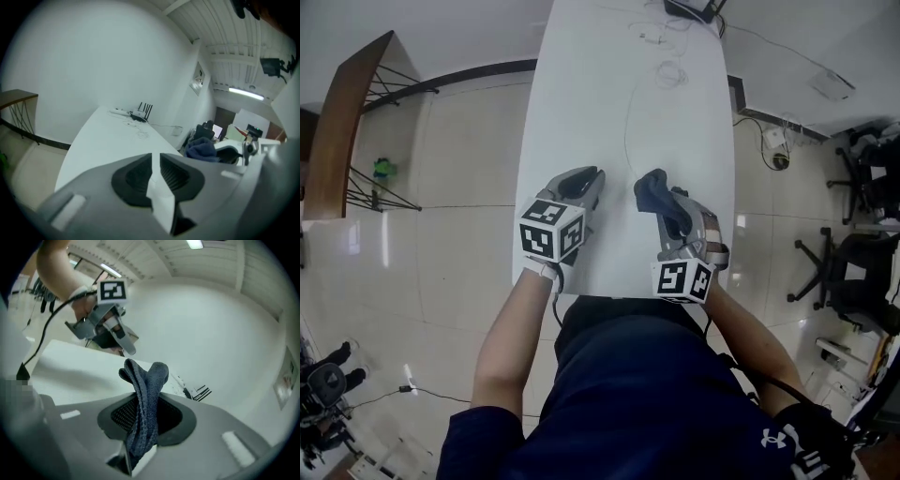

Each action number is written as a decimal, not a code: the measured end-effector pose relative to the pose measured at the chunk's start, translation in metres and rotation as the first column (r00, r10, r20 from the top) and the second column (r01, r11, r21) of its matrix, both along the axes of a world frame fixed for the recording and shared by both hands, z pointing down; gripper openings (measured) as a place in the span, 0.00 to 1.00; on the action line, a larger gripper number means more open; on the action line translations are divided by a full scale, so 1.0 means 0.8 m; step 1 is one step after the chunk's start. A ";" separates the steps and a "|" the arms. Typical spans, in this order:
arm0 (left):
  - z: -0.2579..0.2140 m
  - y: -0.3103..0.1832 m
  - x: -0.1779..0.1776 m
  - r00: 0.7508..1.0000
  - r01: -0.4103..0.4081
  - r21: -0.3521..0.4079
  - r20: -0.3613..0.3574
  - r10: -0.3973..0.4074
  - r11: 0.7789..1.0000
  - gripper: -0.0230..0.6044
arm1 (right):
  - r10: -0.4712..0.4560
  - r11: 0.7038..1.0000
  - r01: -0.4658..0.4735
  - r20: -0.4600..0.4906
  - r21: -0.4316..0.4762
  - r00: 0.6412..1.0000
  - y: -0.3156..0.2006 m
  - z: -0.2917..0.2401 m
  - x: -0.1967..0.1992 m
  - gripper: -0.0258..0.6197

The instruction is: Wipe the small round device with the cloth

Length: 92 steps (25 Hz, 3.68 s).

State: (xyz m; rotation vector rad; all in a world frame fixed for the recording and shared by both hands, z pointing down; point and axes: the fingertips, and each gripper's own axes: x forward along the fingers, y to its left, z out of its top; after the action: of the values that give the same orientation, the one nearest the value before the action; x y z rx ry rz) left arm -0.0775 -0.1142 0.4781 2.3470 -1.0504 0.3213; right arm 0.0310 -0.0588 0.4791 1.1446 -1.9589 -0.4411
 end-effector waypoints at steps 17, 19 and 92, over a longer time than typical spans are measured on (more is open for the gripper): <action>0.034 0.037 -0.007 0.993 -0.116 -0.065 -0.002 0.116 0.991 0.11 | -0.014 0.954 -0.057 -0.236 -0.294 0.972 0.033 0.181 -0.055 0.19; 0.032 0.042 -0.009 0.992 -0.125 -0.059 -0.028 0.124 0.990 0.11 | -0.028 0.945 -0.014 -0.123 -0.326 0.992 0.040 0.162 -0.065 0.19; 0.041 0.034 0.100 0.841 -0.528 -0.304 -0.058 0.537 0.793 0.18 | 0.410 0.847 0.126 0.787 -0.516 0.462 -0.047 0.038 0.038 0.33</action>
State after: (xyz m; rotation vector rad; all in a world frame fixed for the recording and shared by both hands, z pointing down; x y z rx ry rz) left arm 0.0023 -0.0869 0.5111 2.3033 -0.2842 0.6827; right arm 0.0611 -0.0966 0.5092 1.2670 -2.5449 0.9900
